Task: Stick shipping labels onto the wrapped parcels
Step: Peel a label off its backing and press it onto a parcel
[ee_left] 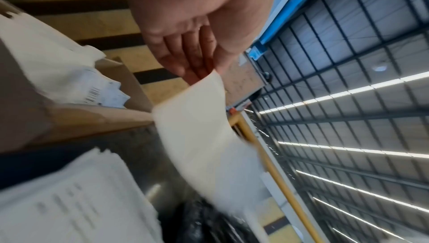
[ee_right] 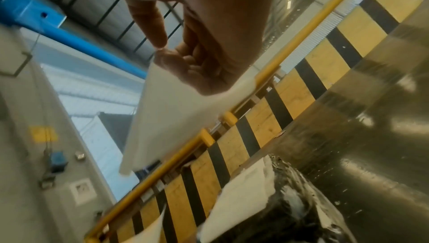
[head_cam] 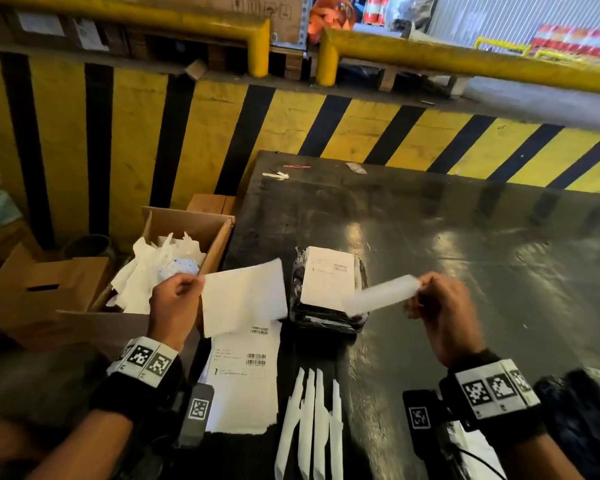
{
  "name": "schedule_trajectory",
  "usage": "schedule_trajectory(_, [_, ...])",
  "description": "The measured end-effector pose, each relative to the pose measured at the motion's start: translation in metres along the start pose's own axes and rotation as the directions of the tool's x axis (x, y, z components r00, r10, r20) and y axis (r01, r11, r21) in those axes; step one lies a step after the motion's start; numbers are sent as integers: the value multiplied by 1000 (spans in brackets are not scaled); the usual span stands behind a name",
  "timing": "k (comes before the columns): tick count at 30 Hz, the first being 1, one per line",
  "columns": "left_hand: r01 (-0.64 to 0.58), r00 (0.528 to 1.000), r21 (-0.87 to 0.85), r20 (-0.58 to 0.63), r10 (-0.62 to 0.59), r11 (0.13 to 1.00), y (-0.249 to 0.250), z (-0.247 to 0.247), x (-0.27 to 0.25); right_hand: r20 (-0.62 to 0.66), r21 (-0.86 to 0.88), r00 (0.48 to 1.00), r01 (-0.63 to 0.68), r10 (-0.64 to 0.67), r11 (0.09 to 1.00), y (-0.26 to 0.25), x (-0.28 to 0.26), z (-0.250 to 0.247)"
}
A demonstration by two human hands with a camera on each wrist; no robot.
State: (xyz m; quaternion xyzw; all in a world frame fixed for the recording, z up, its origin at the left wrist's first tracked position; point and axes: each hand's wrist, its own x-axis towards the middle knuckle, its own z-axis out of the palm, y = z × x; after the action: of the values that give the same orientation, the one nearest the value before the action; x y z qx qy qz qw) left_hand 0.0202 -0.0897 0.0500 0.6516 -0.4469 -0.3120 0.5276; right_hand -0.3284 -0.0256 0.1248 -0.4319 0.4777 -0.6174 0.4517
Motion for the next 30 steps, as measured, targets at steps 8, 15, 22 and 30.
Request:
schedule_trajectory(8, [-206,958,-148,172,230,967,45,23,-58,407,-751,716,-91,567,654,70,-32,27])
schedule_trajectory(15, [-235,943,-172,199,267,957,45,26,-80,365,-882,594,-25,717,470,111,-55,38])
schedule_trajectory(22, [-334,906,-156,217,362,929,46,28,-87,370,-727,774,-103,514,678,94,-45,35])
schedule_trajectory(30, [-554,674,-247,428,602,795,63,42,-105,136,-189,885,-418,445,889,28,-20,75])
